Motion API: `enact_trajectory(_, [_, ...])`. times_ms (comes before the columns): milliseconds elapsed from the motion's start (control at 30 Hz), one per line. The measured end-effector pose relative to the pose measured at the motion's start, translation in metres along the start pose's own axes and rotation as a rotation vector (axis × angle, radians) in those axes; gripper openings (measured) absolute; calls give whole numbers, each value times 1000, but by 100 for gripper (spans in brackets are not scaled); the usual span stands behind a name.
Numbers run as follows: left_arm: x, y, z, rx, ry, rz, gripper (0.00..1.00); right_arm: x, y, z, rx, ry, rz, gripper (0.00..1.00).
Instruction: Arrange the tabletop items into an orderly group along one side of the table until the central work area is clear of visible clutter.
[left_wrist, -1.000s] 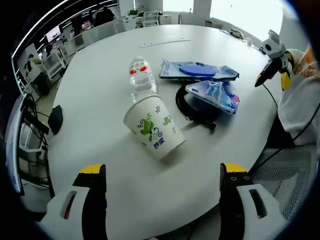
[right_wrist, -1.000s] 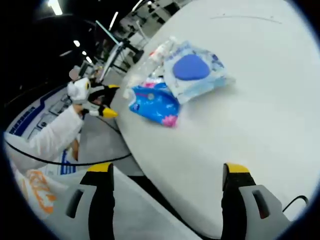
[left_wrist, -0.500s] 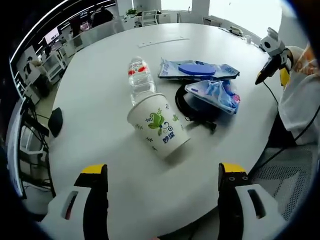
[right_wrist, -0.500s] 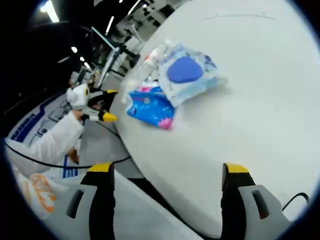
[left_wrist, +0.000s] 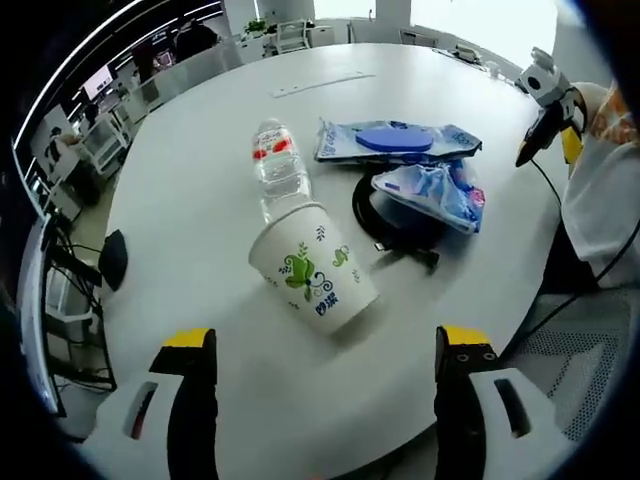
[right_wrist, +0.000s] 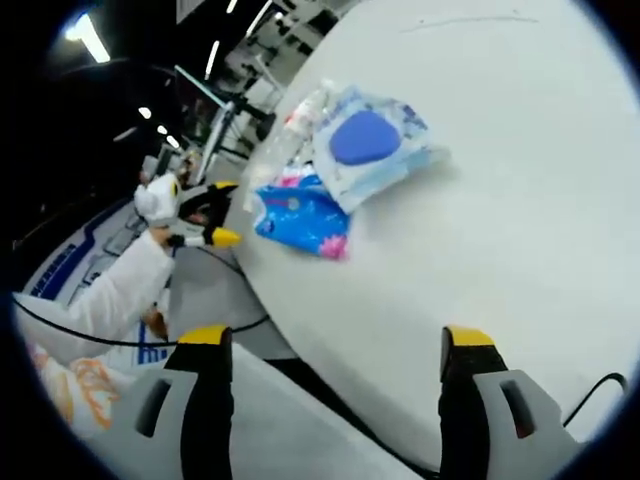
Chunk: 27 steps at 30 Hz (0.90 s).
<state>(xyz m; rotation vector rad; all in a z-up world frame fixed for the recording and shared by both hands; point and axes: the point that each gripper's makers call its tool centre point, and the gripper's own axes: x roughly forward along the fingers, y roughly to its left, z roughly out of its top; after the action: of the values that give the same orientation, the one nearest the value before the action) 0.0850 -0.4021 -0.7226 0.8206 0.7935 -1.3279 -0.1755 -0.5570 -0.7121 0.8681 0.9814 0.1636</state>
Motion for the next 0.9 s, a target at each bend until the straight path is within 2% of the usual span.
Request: enact_trajectory(900, [13,-1,13,14,-6,21,89,-5,-4,1,0,-4,-8,82])
